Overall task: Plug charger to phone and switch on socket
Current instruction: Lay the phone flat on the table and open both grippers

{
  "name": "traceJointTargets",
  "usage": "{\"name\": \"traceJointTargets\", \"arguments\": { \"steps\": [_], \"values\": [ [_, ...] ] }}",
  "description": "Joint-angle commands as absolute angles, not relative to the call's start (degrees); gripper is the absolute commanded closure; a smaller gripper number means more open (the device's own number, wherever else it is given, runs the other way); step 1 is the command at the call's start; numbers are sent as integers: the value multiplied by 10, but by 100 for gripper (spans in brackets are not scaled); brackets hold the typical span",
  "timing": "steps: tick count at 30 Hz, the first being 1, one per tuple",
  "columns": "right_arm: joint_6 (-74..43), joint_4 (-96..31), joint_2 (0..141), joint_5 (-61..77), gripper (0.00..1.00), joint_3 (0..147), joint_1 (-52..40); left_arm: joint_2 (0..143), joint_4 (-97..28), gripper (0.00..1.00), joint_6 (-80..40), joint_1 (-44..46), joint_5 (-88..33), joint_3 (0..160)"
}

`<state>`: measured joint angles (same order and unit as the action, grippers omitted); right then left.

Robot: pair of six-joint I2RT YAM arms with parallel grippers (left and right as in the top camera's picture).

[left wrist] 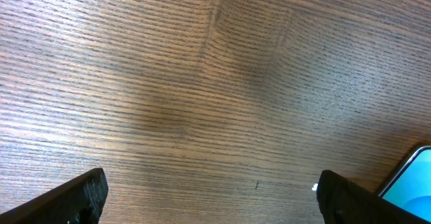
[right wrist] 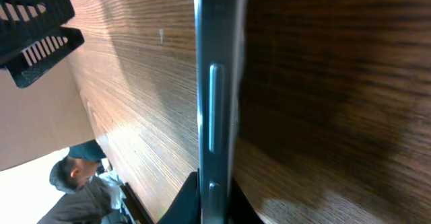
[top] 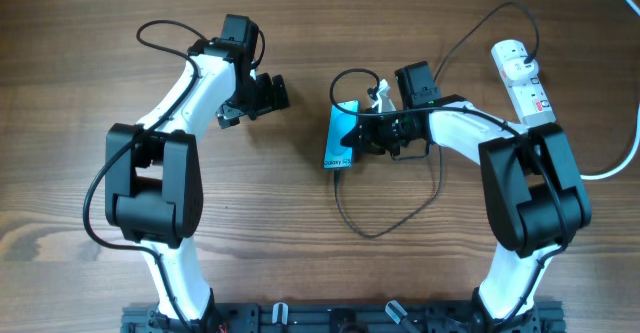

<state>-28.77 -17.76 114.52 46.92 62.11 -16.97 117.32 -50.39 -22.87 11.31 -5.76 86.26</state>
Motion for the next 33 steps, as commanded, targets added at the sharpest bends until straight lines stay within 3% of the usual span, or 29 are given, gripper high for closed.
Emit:
{"name": "traceJointTargets", "arguments": {
  "steps": [1, 10, 17, 24, 33],
  "values": [
    [-280, -177, 1171, 459, 84, 622, -172, 1159, -504, 0, -234, 114, -44, 865],
    [-281, -175, 1171, 459, 52, 622, -172, 1159, -504, 0, -234, 114, -44, 865],
    [-332, -202, 1168, 385, 45, 623, -172, 1159, -504, 0, -234, 114, -44, 865],
    [-316, -265, 1143, 312, 29, 653, -172, 1159, -504, 0, -234, 114, -44, 865],
    [-301, -288, 1106, 346, 26, 667, -172, 1159, -504, 0, -234, 114, -44, 865]
  ]
}}
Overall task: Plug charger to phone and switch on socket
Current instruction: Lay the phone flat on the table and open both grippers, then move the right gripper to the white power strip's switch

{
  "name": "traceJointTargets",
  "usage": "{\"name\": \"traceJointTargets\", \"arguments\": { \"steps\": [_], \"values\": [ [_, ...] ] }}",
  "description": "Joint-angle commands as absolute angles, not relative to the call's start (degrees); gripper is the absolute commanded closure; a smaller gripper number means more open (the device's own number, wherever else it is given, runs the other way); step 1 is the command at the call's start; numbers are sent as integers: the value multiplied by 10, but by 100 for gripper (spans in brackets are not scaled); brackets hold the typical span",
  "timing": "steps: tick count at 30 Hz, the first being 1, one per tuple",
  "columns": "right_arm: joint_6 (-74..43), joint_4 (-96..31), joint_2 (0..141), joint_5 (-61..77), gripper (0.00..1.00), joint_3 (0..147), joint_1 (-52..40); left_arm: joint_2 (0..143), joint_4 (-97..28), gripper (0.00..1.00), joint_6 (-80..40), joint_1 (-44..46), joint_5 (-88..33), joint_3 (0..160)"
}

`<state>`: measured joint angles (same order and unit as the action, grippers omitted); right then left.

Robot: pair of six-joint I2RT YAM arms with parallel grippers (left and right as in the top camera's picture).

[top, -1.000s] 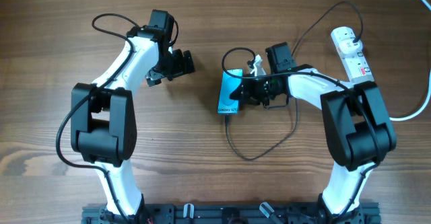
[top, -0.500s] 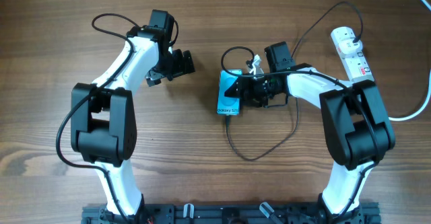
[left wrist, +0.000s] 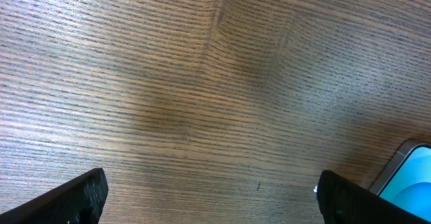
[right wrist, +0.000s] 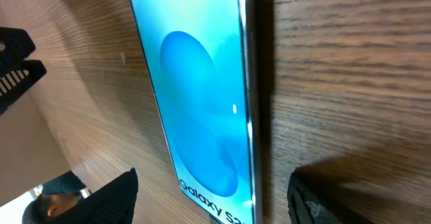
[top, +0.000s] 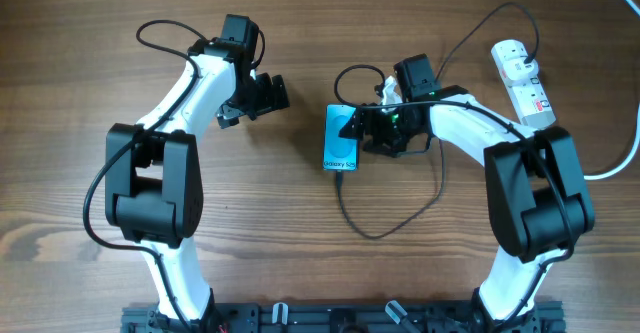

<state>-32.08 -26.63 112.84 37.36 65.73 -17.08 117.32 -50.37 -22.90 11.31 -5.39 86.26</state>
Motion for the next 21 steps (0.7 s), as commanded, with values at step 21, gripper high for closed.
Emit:
{"name": "traceJointTargets", "arguments": {
  "steps": [21],
  "values": [
    [-120, -697, 1029, -46, 0, 948, 67, 1159, -504, 0, -234, 114, -44, 865]
  ]
}}
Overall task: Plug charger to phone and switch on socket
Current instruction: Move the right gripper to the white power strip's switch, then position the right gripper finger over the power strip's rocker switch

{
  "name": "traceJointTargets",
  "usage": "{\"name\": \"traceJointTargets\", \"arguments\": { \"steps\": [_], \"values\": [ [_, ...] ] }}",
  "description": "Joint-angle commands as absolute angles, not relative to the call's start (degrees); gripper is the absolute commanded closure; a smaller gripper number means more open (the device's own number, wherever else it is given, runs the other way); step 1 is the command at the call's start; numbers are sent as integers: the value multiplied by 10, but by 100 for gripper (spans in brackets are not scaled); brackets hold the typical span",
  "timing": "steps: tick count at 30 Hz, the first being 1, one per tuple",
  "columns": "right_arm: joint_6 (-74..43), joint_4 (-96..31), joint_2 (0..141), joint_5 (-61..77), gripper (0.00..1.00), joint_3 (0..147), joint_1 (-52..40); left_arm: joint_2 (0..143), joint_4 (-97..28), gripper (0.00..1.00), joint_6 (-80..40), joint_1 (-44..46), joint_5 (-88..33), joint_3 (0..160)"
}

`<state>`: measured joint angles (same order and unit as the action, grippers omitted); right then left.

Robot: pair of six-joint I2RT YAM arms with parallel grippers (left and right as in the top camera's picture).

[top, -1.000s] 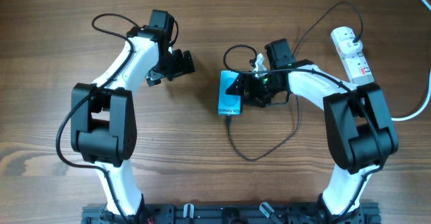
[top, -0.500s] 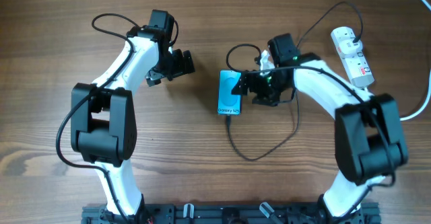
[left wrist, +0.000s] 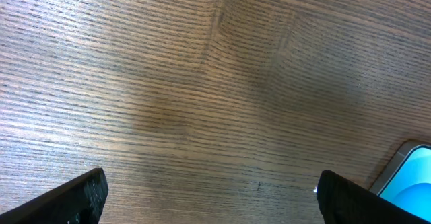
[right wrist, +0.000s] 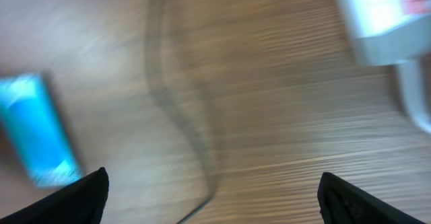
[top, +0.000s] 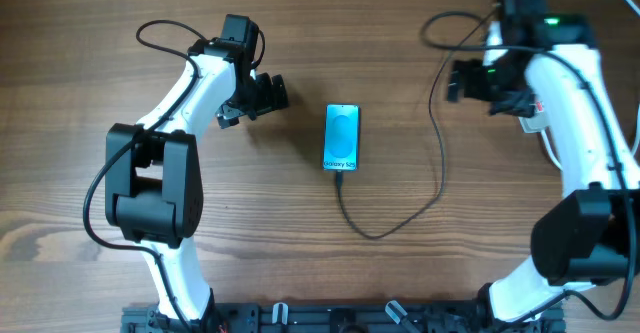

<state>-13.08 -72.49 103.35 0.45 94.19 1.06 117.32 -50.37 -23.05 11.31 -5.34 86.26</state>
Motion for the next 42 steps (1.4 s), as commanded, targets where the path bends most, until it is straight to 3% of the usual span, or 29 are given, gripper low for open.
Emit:
{"name": "traceJointTargets", "arguments": {
  "steps": [1, 11, 27, 42],
  "values": [
    [-120, -679, 1029, -45, 0, 947, 85, 1159, -504, 0, -234, 114, -44, 865],
    [-152, -464, 1042, -46, 0, 881, 200, 1159, -504, 0, -234, 114, -44, 865],
    [-150, -452, 1199, -102, 0, 875, 216, 1159, -504, 0, -234, 114, -44, 865],
    [-155, -385, 1208, -112, 0, 875, 218, 1159, -504, 0, -234, 114, -44, 865]
  ]
}}
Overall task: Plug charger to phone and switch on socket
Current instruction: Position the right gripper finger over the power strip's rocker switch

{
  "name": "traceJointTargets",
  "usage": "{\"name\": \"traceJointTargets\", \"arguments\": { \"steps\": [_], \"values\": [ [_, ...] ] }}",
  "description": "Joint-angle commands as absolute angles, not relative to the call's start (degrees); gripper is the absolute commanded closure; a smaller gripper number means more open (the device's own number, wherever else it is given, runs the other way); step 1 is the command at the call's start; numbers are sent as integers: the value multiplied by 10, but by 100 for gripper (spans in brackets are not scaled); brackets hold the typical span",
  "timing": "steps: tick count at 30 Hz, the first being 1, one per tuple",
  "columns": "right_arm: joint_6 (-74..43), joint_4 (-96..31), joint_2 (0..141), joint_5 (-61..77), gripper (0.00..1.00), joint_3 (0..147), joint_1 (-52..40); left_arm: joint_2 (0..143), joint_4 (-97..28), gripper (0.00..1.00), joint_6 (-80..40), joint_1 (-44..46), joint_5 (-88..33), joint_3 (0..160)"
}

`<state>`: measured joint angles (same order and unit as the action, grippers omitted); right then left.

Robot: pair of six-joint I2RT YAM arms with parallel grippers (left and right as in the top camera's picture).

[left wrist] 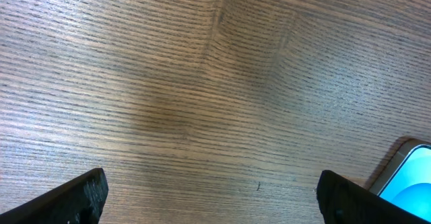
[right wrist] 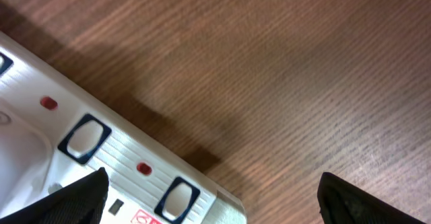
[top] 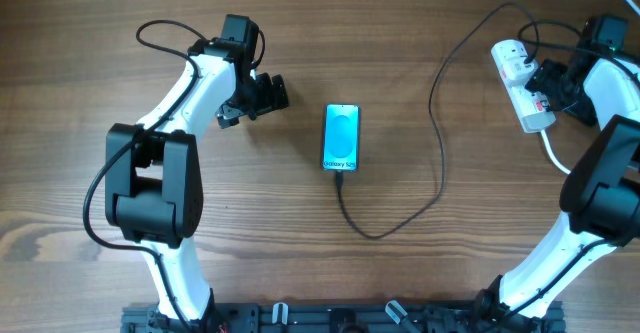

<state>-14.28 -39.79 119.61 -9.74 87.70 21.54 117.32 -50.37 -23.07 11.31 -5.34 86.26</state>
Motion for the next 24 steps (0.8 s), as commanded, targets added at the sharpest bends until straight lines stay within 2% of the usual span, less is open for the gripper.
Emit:
{"name": "traceJointTargets", "arguments": {
  "steps": [1, 9, 24],
  "values": [
    [-155, -379, 1209, -112, 0, 875, 218, 1159, -504, 0, -234, 114, -44, 865],
    [-154, -328, 1215, -112, 0, 875, 218, 1159, -504, 0, -234, 114, -44, 865],
    [-171, -321, 1224, -91, 0, 875, 233, 1159, -504, 0, -234, 114, -44, 865]
  ]
}}
